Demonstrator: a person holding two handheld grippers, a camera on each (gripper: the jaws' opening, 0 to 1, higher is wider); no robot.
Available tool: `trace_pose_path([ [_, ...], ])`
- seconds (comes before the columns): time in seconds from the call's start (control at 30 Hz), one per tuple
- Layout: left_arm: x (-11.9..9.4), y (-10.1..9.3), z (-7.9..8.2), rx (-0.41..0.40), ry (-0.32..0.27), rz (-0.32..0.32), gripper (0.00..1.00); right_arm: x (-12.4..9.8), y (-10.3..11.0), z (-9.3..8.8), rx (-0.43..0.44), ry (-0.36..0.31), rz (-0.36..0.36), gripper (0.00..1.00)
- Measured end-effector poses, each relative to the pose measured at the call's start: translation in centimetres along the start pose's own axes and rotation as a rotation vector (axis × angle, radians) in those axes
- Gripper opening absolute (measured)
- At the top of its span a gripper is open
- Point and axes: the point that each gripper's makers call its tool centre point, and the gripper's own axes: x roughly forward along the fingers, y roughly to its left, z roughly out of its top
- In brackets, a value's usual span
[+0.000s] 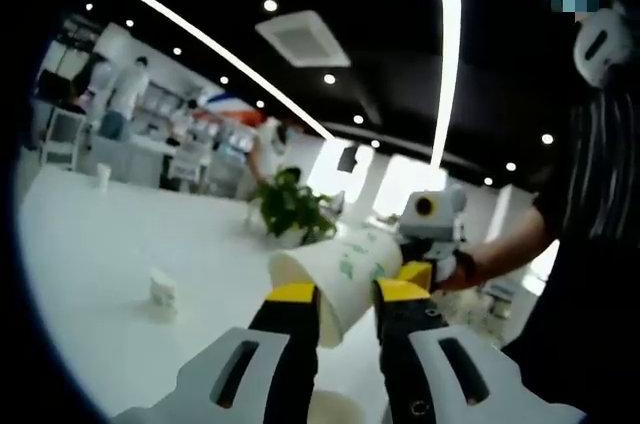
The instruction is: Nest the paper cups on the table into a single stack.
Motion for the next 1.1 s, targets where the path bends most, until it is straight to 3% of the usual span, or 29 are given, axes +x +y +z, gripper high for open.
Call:
trace_pose_path([
  [0.27,-0.3,-0.3,-0.3,0.009,0.037,-0.027,0.15,0.1,-0.1,-0.9,-0.002,0.029,0.017,0.34],
  [0.43,-0.4,-1.0,-0.5,0.112,0.088,-0.061,0.12,0.1,-0.1,-1.5,-0.004,0.041,0.020,0.34],
  [0.63,-0.5,-2.4,-1.0,0.053,0.167,-0.131,0.04,0.0,-0.1,-1.9,-0.014,0.058,0.025,0.31],
  [0.73,-0.2,-2.9,-1.5,0.089,0.198,-0.157,0.00,0.0,-0.3,-2.0,-0.009,0.059,0.023,0.29],
  [1.1,0.0,-2.9,-1.4,0.118,0.253,-0.152,0.00,-0.5,-0.7,-2.0,-0.015,0.046,0.012,0.30],
])
